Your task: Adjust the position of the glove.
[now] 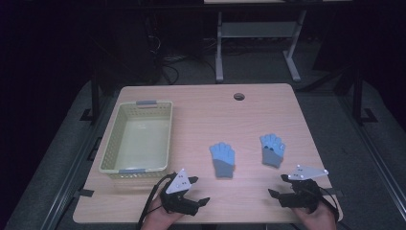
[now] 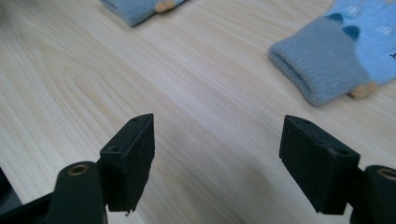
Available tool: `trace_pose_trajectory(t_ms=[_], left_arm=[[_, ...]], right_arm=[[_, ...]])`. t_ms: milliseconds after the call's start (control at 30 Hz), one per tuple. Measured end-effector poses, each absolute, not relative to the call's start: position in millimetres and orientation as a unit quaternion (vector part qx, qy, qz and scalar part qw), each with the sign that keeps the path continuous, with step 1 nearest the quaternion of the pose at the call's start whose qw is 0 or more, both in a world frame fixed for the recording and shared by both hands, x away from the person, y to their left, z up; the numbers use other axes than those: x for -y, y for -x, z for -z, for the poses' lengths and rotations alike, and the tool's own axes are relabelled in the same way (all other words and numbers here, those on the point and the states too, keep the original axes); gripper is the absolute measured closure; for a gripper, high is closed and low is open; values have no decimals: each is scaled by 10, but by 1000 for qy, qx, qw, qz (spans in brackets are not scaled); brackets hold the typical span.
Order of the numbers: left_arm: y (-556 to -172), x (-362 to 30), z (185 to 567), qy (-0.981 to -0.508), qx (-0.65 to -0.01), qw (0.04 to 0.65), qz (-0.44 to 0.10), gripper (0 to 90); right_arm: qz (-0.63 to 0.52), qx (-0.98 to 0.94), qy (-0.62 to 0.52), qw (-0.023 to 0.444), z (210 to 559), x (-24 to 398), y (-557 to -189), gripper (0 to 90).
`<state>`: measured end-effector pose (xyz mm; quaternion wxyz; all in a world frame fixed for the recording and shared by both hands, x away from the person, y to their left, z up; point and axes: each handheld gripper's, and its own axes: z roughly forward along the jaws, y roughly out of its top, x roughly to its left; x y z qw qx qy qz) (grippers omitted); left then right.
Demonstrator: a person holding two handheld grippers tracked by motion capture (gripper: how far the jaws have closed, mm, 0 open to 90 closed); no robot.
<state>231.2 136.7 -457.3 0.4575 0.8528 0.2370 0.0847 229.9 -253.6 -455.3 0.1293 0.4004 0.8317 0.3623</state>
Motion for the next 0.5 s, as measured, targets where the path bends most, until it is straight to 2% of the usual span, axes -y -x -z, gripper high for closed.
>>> trace_pose_trajectory(t_ms=[500], left_arm=[[-2316, -1449, 4575, -840, -259, 471, -71, 217]], right_arm=[[-386, -816, -411, 131, 4427, 2635, -2352, 249]])
